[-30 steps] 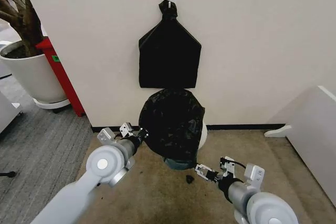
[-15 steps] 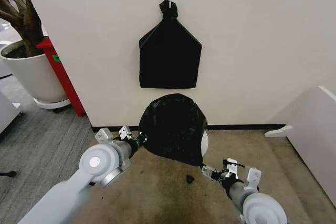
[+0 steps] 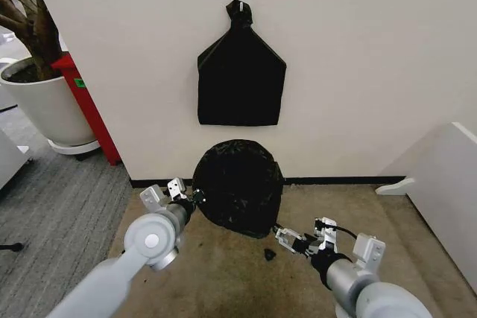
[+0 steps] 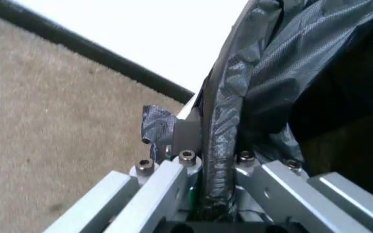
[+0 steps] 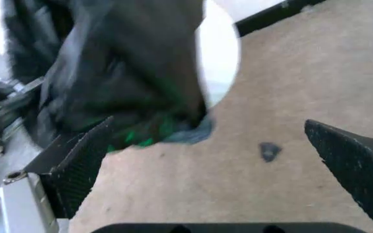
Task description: Place the garbage bag over the trash bin.
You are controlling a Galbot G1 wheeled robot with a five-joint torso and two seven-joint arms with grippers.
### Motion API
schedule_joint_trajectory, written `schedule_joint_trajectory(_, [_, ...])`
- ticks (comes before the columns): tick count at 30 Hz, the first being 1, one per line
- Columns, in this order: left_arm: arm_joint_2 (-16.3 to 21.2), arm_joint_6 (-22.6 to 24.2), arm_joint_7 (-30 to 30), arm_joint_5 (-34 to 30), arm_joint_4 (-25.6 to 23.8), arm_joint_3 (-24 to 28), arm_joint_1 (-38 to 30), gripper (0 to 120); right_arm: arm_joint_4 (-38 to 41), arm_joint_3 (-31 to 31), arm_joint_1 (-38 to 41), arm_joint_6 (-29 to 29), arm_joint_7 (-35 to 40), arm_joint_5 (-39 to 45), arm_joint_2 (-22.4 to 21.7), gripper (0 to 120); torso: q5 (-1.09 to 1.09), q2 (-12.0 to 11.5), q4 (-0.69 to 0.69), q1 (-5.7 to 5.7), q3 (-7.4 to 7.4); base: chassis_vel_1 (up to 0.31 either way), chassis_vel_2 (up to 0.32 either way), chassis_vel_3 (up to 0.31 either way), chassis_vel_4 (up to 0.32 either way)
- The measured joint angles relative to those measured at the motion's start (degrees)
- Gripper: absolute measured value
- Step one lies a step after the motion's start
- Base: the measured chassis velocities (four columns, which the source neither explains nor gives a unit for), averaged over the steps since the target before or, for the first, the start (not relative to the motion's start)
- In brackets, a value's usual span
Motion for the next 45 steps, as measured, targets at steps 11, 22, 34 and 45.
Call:
schedule_joint_trajectory(11, [4.8,-7.6,30.1,22.6,5.8,-0.2,5.1,0,0.1,27.2,3.8,-6.9,-14.4,28.9,-8.6,100,0.02,0.0,0.04,0.0,0.01,0.0,0.0,0.0,0.0])
schedule_joint_trajectory(22, [7.6,-14.3,47.5,30.6,8.3,-0.2,3.3,0,-15.2,20.0,18.3,-15.3,-36.0,32.8,-14.3,100,0.0,0.0,0.04,0.0,0.01,0.0,0.0,0.0,0.0])
schedule_joint_trajectory(34, [8.3,-14.7,48.9,31.5,7.0,-0.5,3.7,0,-21.0,16.2,20.9,-16.4,-35.1,29.2,-14.4,100,0.01,0.0,0.01,0.0,0.01,0.0,0.0,0.0,0.0])
schedule_joint_trajectory(45, [8.4,-13.7,47.5,29.4,6.1,-0.5,3.4,0,-21.4,15.4,19.8,-16.3,-32.6,27.4,-14.1,100,-0.01,0.0,0.01,0.0,0.0,0.0,0.0,0.0,0.0])
